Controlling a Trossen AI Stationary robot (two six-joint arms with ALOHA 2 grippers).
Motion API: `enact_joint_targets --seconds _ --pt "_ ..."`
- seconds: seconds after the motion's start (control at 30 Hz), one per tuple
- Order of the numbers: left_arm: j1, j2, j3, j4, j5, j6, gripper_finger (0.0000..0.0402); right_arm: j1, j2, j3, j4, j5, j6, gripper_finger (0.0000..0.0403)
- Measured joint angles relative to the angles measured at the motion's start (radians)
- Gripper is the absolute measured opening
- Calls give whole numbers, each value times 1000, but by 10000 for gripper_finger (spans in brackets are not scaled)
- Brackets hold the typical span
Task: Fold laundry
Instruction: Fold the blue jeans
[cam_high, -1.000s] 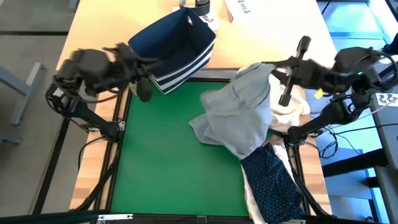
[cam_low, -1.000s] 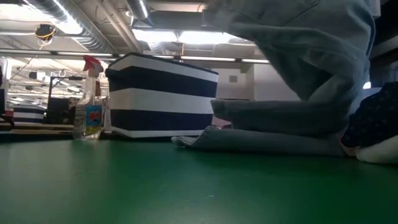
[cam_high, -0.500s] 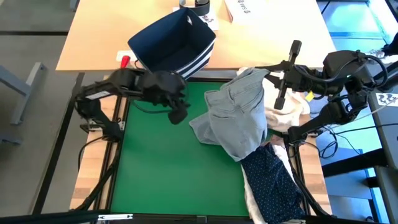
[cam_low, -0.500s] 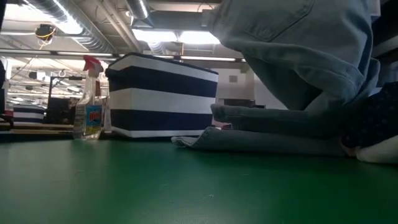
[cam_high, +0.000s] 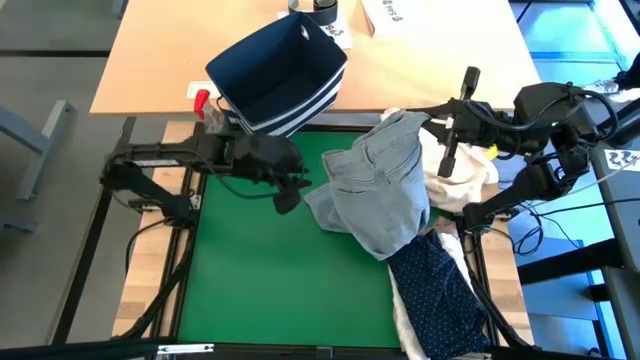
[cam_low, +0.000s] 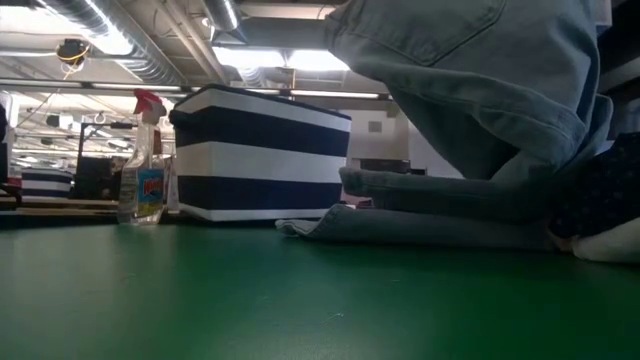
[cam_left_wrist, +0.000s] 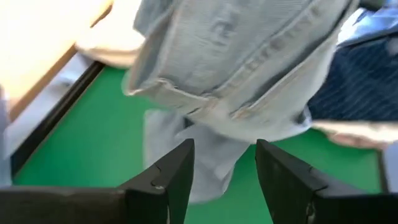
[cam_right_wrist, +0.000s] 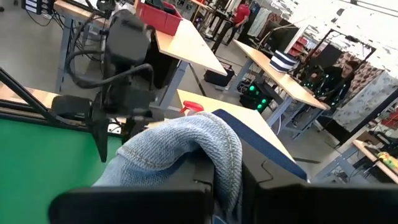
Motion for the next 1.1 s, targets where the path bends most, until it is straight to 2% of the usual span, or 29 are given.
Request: enact_joint_targets --seconds 0.2,0.33,0.5,0.77,1.1 --pt "-1 -168 -365 516 8 1 146 0 11 0 1 0 36 24" --pt "-1 -163 -510 645 -43 -21 142 0 23 0 -2 0 39 24" --pt "-1 -125 -541 669 -57 -73 141 0 30 0 -5 0 38 24" --pt "17 -36 -542 660 -57 -65 141 0 37 0 -7 0 38 24" --pt "198 -23 -543 654 295 -79 141 0 36 0 -38 0 39 24"
